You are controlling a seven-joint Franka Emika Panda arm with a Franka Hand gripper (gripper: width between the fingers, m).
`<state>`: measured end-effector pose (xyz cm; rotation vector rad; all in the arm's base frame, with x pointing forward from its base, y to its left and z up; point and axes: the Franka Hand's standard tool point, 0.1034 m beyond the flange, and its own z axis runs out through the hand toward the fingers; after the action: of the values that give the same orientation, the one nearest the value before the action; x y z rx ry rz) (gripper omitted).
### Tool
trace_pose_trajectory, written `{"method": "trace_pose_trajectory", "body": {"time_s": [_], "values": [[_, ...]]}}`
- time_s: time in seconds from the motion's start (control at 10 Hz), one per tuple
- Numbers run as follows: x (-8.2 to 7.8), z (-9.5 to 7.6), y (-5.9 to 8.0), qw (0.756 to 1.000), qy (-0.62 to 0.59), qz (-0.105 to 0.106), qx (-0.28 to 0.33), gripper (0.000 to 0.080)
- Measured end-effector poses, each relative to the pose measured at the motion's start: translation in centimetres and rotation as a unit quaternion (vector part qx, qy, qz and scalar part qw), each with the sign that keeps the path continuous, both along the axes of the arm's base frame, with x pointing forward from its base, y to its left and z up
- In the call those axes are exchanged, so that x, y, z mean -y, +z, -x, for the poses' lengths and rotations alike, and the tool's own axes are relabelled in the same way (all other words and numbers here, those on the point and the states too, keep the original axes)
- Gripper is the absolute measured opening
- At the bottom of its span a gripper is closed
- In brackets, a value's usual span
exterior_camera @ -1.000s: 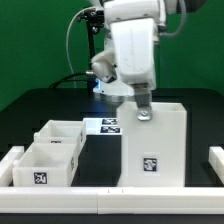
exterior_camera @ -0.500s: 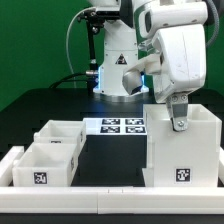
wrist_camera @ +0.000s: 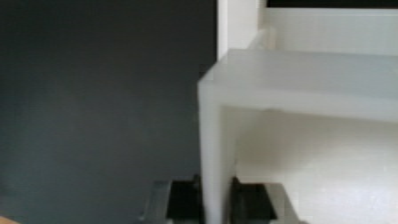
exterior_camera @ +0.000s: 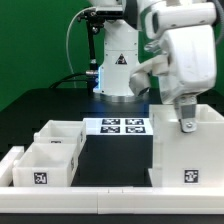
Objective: Assemble drawer
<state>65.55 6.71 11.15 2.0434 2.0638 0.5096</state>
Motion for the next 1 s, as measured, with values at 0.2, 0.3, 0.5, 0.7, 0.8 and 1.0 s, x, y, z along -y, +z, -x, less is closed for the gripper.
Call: {"method": "trace_pose_trajectory", "body": {"time_s": [0.2, 0.3, 0.5, 0.7, 0.8, 1.0], "values": [[-0.8, -0.1, 0.0, 1.000, -0.011, -0.007, -0.001, 0.0065], [-1.0, -0.2, 0.0, 1.000, -0.015, -0.009, -0.002, 0.0065], [-0.9, -0.2, -0.1, 1.000, -0.018, -0.010, -0.007, 0.0065], [-0.8, -0.2, 0.1, 1.000, -0.022, -0.010, -0.008, 0.0080], [-0.2, -0.2, 1.4, 0.999, -0.034, -0.008, -0.016, 0.0216], [1.1, -0.2, 4.6, 0.998, -0.049, 0.000, -0.024, 0.0351]]}}
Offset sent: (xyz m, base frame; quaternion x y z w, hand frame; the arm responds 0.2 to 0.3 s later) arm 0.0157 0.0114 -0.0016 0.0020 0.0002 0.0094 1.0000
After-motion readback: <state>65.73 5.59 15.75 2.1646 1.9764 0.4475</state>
